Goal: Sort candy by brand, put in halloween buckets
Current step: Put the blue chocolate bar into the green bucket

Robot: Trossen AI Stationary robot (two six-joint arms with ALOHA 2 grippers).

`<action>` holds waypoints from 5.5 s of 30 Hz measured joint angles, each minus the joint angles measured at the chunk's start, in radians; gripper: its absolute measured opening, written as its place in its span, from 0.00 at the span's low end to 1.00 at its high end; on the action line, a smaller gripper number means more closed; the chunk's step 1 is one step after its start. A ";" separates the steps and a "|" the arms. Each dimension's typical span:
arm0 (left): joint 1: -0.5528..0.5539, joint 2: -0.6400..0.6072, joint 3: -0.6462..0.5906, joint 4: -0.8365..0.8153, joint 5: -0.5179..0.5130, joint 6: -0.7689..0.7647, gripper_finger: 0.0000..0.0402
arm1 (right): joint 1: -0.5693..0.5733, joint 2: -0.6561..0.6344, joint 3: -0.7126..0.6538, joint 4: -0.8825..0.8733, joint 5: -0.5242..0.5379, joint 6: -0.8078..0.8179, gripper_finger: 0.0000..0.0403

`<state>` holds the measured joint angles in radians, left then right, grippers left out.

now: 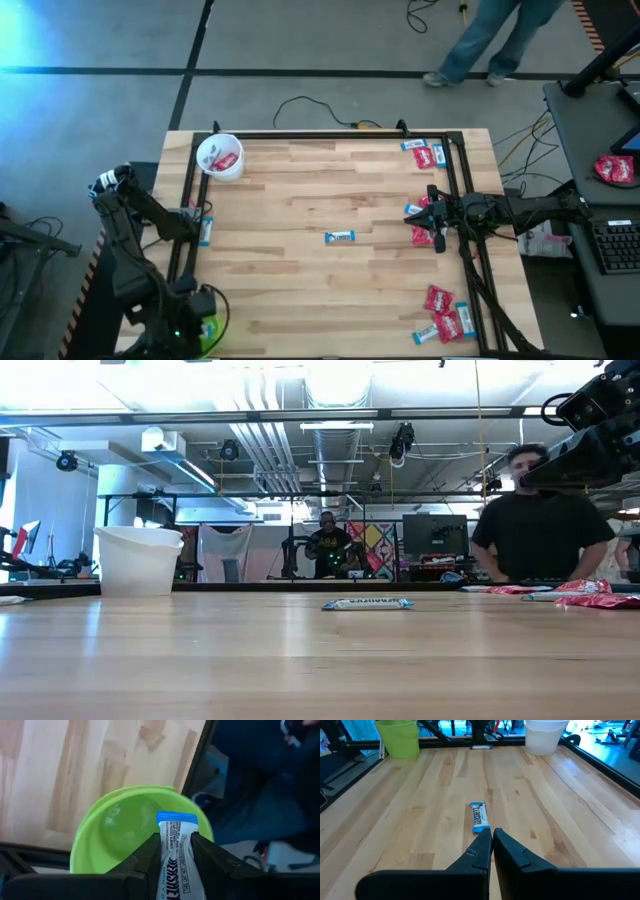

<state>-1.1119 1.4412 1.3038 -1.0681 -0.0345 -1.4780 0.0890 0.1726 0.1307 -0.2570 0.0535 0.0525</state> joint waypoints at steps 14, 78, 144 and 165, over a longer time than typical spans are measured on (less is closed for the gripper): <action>-0.045 0.040 -0.179 0.055 0.084 -0.131 0.23 | 0.000 0.000 0.000 0.000 0.000 0.000 0.02; 0.672 0.407 -0.540 1.414 -0.485 1.029 0.70 | 0.000 0.000 0.000 0.000 0.000 0.000 0.02; 0.990 0.557 -0.471 1.708 -0.309 1.503 0.19 | 0.000 0.000 0.000 0.000 0.000 0.000 0.02; 0.534 -0.142 -0.460 0.918 -0.321 1.172 0.19 | 0.000 0.000 0.000 0.000 0.000 0.000 0.02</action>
<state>-0.5775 1.2992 0.8443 -0.1499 -0.3559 -0.3056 0.0887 0.1730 0.1307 -0.2569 0.0536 0.0525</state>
